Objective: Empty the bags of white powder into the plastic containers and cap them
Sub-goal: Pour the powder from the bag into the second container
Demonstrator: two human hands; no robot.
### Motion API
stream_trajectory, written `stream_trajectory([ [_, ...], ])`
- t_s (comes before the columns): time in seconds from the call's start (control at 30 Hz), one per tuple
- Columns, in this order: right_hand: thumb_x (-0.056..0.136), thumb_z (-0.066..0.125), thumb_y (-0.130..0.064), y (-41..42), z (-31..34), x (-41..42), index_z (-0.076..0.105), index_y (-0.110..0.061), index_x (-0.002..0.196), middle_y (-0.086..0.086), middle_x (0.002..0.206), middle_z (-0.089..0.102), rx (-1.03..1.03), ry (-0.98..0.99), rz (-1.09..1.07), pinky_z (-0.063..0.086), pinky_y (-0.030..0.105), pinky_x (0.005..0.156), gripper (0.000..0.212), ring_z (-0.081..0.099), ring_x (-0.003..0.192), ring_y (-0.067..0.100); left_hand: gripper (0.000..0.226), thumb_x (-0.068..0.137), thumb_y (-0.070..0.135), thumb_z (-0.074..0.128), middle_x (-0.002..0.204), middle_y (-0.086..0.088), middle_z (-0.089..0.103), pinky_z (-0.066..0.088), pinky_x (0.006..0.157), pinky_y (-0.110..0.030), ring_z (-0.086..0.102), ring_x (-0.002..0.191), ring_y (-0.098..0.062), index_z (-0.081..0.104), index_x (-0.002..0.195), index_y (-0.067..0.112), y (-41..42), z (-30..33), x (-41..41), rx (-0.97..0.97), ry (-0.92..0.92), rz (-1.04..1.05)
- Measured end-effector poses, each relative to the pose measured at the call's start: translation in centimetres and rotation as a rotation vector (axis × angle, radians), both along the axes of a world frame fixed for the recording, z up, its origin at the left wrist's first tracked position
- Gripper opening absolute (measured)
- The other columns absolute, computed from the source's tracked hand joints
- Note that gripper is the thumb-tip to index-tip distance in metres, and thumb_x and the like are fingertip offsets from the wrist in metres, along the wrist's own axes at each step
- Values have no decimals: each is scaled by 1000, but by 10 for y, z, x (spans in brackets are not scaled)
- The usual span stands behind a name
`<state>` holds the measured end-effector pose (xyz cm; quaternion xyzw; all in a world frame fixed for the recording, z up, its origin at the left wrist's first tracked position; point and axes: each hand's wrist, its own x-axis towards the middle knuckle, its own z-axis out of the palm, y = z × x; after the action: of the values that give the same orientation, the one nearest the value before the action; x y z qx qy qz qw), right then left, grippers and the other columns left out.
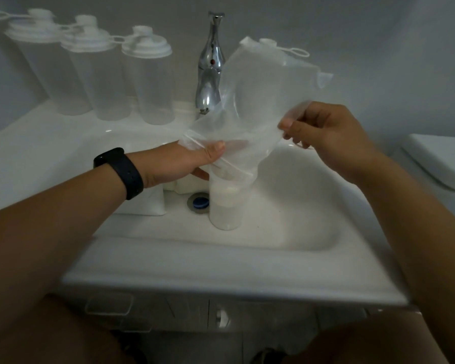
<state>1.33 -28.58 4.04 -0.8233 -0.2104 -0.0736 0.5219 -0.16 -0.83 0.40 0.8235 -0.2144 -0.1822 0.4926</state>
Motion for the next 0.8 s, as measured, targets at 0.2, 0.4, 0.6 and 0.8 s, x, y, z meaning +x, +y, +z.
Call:
stream_trajectory([
  [0.2, 97, 70, -18, 7, -5, -4, 70, -23, 87, -13, 73, 68, -68, -45, 47, 44, 10, 68, 11, 61, 68, -3, 40, 96, 50, 40, 136, 25, 63, 54, 98, -22, 62, 124, -2, 57, 132, 50, -3, -1, -2, -39, 0, -1],
  [0.4, 98, 68, -17, 5, -5, -3, 69, -22, 90, -8, 76, 67, -59, -61, 57, 45, 13, 70, 10, 60, 68, -2, 50, 96, 51, 41, 144, 21, 57, 54, 101, -28, 61, 126, -5, 52, 144, 44, -2, -3, 0, -45, -6, -1],
  [0.6, 100, 66, -19, 4, -4, -1, 68, -21, 90, -5, 79, 68, -52, -106, 34, 46, 16, 71, 10, 59, 69, -1, 49, 96, 51, 40, 142, 23, 57, 55, 99, -26, 61, 125, -4, 51, 144, 46, -1, -4, 1, -50, -27, 5],
  [0.8, 101, 64, -23, 4, -7, 1, 68, -17, 95, -3, 82, 67, -88, -161, 7, 46, 18, 72, 9, 57, 70, 3, 46, 95, 52, 41, 144, 22, 57, 54, 100, -29, 60, 127, -5, 52, 139, 51, -1, -4, 0, -56, -37, 3],
])
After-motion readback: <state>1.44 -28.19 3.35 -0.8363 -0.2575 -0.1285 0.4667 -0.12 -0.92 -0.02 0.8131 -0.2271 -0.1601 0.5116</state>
